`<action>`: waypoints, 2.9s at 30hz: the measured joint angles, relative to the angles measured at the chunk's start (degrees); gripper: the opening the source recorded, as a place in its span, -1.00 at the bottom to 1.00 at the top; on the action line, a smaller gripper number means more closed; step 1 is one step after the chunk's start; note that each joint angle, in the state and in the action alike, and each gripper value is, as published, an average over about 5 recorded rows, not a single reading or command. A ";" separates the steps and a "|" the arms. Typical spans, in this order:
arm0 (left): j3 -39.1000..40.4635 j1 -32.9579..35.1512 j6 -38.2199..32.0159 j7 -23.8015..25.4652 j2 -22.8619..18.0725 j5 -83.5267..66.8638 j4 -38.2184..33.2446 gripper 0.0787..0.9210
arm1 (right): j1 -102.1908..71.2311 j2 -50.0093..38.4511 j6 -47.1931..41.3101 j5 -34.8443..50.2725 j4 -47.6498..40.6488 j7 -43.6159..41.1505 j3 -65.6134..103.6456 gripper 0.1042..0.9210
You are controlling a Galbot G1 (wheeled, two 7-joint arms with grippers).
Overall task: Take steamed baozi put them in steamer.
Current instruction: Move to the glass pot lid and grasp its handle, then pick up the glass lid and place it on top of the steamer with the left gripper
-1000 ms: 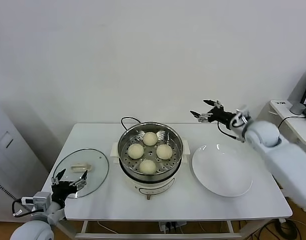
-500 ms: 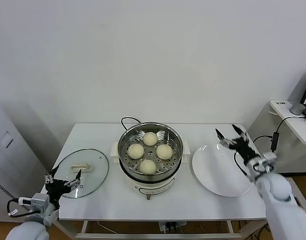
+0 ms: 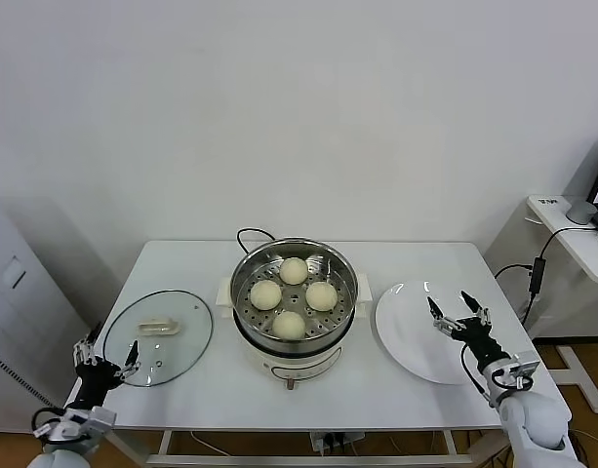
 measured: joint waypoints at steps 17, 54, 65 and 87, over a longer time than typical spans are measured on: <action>-0.22 -9.68 -10.50 -7.56 -4.82 36.69 17.22 0.77 | -0.10 2.66 1.27 -4.32 -3.39 -0.74 1.00 0.76; 1.58 -21.01 -10.01 -11.06 -8.59 52.11 27.97 0.51 | 1.51 2.95 1.94 -6.39 -7.04 -1.32 0.55 0.76; 1.28 -21.72 -10.84 -11.01 -9.04 52.20 29.48 -0.28 | 1.66 3.00 1.90 -6.40 -7.17 -1.32 0.86 0.76; 1.05 -18.11 -7.77 -5.93 -4.26 43.51 16.87 -0.95 | 2.14 2.12 0.99 -6.24 -6.14 -1.05 0.44 0.76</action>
